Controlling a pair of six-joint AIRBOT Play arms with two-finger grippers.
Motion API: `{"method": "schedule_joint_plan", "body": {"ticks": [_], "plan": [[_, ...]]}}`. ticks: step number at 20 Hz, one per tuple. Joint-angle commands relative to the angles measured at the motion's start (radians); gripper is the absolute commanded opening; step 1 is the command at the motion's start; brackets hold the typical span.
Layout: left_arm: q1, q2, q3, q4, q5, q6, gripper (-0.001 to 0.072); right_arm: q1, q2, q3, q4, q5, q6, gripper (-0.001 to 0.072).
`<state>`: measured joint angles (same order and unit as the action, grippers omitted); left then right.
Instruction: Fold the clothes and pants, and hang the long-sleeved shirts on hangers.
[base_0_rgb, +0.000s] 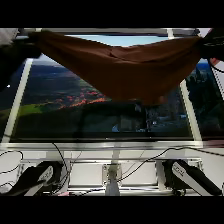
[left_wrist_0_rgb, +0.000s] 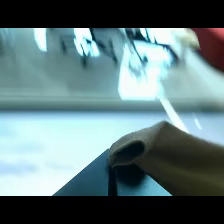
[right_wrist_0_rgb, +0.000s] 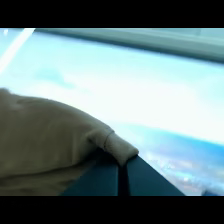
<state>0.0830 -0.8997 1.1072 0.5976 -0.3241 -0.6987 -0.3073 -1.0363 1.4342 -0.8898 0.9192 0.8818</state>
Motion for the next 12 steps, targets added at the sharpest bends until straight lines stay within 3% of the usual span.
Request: {"method": "schedule_joint_plan", "body": {"ticks": [1,6,12], "plan": [[0.004,0.216,0.001,0.003,0.210,0.090,0.0012,0.000,0.176,0.005,-0.005,-0.032,0.026,0.0015],[0.004,0.427,0.001,0.003,0.297,0.090,0.0012,0.001,0.420,0.005,-0.005,-0.002,0.070,0.0016],[0.004,0.548,0.000,0.003,0.190,0.089,0.0011,0.000,0.639,0.005,-0.013,0.044,0.090,0.0015]]}}
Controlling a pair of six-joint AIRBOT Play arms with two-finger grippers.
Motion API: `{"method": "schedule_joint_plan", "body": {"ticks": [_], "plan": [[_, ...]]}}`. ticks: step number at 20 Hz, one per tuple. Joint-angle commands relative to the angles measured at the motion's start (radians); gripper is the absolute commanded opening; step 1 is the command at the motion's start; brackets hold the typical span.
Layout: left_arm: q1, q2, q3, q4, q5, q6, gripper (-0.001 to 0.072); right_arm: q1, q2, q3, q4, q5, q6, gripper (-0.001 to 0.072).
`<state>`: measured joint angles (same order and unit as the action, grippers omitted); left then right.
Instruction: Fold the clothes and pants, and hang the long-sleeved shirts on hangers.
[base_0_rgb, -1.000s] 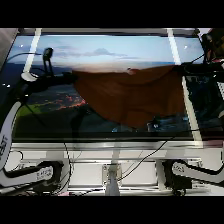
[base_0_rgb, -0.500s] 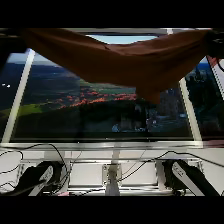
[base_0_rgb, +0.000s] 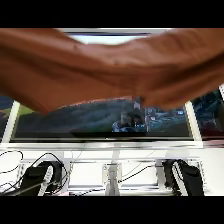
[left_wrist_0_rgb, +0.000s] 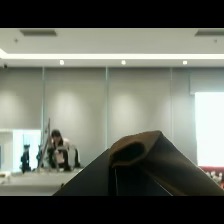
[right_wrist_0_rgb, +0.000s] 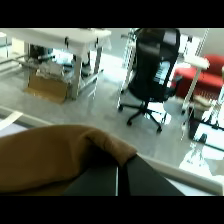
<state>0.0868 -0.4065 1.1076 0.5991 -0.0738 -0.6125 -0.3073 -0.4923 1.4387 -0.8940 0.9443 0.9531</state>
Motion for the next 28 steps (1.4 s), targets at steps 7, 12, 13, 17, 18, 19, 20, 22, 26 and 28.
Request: {"method": "schedule_joint_plan", "body": {"ticks": [7,12,13,17,18,19,20,22,26,28], "plan": [[0.000,-0.242,-0.069,0.003,-0.558,-0.146,0.0011,0.001,-0.071,-0.144,-0.118,0.227,0.166,0.0015],[-0.015,-0.724,-0.082,0.000,-0.568,-0.138,0.0012,0.007,-0.426,-0.327,-0.010,0.120,0.164,0.0015],[-0.027,-0.820,-0.080,-0.002,-0.566,-0.122,0.0012,0.019,-0.516,-0.356,-0.010,0.068,0.162,0.0015],[-0.074,-1.045,-0.080,-0.003,-0.502,-0.090,0.0011,0.074,-0.811,-0.366,0.022,-0.099,0.161,0.0016],[-0.088,-1.067,-0.080,-0.003,-0.452,-0.090,0.0011,0.088,-0.853,-0.366,0.029,-0.143,0.161,0.0016],[-0.101,-1.079,-0.080,-0.002,-0.398,-0.090,0.0012,0.104,-0.886,-0.366,0.030,-0.193,0.161,0.0016],[-0.115,-1.082,-0.080,-0.002,-0.336,-0.090,0.0012,0.119,-0.906,-0.366,0.029,-0.246,0.161,0.0016],[-0.138,-1.079,-0.079,-0.003,-0.218,-0.090,0.0013,0.138,-0.918,-0.367,0.028,-0.367,0.161,0.0016],[-0.150,-1.080,-0.080,-0.002,-0.188,-0.090,0.0402,0.140,-0.917,-0.367,0.010,-0.391,0.164,0.0319],[-0.149,-1.075,-0.080,-0.002,-0.203,-0.117,0.0705,0.130,-0.909,-0.364,-0.016,-0.338,0.165,0.0492]]}}
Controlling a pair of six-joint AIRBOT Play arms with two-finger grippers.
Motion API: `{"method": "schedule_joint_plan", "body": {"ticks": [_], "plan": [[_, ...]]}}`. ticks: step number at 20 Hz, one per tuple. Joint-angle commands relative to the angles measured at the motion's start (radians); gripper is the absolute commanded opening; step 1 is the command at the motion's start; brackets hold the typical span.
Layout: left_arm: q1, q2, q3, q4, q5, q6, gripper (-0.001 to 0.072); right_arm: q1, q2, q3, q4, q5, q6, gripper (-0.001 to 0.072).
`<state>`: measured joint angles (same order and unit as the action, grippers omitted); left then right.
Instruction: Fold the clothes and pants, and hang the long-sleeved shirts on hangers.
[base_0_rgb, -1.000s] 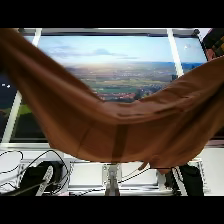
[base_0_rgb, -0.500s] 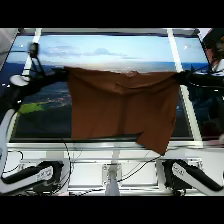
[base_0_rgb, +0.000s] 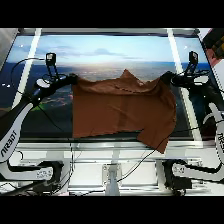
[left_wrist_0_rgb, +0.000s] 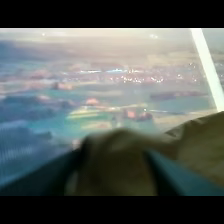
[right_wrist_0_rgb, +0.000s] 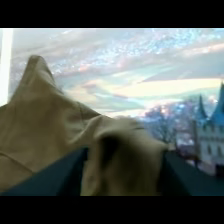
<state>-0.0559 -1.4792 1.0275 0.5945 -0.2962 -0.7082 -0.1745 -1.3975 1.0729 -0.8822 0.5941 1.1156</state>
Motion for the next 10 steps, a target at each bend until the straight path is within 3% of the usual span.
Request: {"method": "schedule_joint_plan", "body": {"ticks": [1,5,6,8,10], "plan": [[0.004,0.009,0.000,0.006,0.008,-0.025,0.0705,-0.019,0.011,0.002,-0.039,0.028,0.004,0.0482],[0.131,0.113,0.000,0.067,-0.062,-0.026,0.0695,-0.195,0.122,0.002,-0.120,0.097,0.110,0.0481],[0.185,0.151,0.000,0.068,-0.124,-0.041,0.0638,-0.255,0.151,0.002,-0.155,0.148,0.110,0.0461],[0.301,0.222,0.000,0.071,-0.300,-0.047,0.0390,-0.393,0.196,0.002,-0.230,0.301,0.106,0.0435],[0.432,0.279,0.000,0.071,-0.492,-0.047,0.0316,-0.536,0.209,0.001,-0.246,0.470,0.065,0.0408]]}}
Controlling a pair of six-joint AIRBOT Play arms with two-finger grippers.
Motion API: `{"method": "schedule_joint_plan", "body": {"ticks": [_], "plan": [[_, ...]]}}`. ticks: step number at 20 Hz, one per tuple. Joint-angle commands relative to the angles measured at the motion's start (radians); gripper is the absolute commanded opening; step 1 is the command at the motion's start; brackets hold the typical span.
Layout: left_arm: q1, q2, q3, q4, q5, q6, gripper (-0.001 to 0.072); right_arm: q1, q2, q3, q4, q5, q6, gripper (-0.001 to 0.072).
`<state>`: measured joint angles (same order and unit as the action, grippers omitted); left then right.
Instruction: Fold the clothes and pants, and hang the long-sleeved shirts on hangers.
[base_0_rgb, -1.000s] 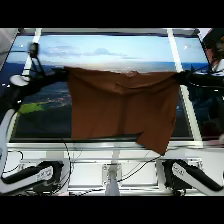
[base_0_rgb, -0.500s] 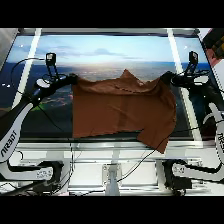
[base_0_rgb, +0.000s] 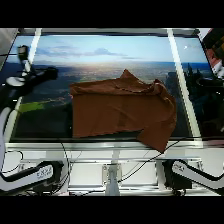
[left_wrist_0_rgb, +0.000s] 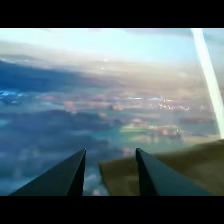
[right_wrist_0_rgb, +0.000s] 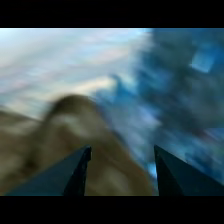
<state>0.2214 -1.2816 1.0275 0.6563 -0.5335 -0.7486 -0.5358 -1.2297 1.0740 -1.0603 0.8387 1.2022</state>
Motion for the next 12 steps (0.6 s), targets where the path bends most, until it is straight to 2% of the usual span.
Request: {"method": "schedule_joint_plan", "body": {"ticks": [1,2,4,6,7,9,12], "plan": [[0.215,0.101,0.000,0.010,-0.335,-0.007,0.0107,-0.244,0.041,-0.002,-0.063,0.309,-0.055,0.0377],[0.271,0.116,0.000,0.010,-0.406,-0.003,0.0010,-0.302,0.041,-0.009,-0.061,0.380,-0.089,0.0377],[0.367,0.138,-0.001,0.009,-0.512,-0.004,0.0012,-0.399,0.041,-0.062,-0.005,0.457,-0.102,0.0379],[0.422,0.144,-0.001,0.009,-0.558,-0.005,0.0012,-0.446,0.041,-0.169,0.037,0.510,-0.148,0.0380],[0.434,0.144,-0.003,0.009,-0.565,-0.006,0.0012,-0.448,0.041,-0.231,0.037,0.514,-0.163,0.0391],[0.437,0.143,-0.009,0.009,-0.563,-0.006,0.0013,-0.441,0.041,-0.355,0.100,0.497,-0.204,0.0493],[0.424,0.137,-0.010,0.008,-0.564,-0.007,0.0023,-0.417,0.041,-0.470,0.193,0.428,-0.257,0.0508]]}}
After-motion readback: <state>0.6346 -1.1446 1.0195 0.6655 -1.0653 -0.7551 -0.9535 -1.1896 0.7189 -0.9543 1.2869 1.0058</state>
